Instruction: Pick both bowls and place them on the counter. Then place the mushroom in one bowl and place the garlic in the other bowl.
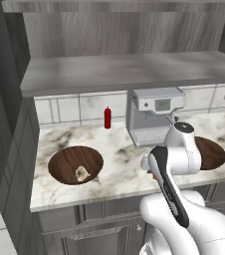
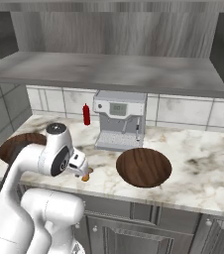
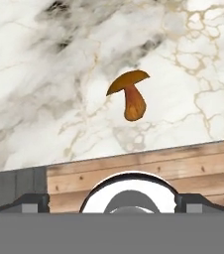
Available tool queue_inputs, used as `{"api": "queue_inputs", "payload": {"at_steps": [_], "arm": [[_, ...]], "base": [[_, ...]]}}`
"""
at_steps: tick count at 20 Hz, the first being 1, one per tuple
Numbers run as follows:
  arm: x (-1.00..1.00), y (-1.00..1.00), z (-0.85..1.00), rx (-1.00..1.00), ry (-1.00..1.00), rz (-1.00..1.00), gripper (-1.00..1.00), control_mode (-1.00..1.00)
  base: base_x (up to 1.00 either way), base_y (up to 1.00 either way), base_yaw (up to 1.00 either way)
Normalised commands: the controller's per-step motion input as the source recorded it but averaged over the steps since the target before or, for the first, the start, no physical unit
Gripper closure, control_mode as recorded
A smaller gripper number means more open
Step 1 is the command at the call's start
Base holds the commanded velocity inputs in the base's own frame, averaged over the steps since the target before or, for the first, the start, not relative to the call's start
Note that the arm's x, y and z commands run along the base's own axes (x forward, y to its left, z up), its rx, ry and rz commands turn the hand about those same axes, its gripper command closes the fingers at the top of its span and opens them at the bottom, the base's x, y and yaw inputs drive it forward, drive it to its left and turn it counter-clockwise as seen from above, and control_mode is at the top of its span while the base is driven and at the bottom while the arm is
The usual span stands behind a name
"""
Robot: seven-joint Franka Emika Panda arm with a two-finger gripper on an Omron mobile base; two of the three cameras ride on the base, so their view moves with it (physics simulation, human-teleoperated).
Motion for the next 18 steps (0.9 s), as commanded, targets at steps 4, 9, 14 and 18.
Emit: {"api": "queue_inputs", "payload": {"at_steps": [4,9,14,18], "arm": [[0.32,-0.14,-0.38,0.00,0.00,-0.06,-1.00,-1.00],[0.42,-0.18,-0.28,0.00,0.01,-0.06,-1.00,-1.00],[0.45,-0.20,-0.18,0.00,0.02,-0.05,-1.00,-1.00],[0.13,-0.07,-0.26,0.00,0.03,-0.05,-1.00,-1.00]], "base": [[0.00,0.00,0.00],[0.00,0.00,0.00],[0.00,0.00,0.00],[0.00,0.00,0.00]]}}
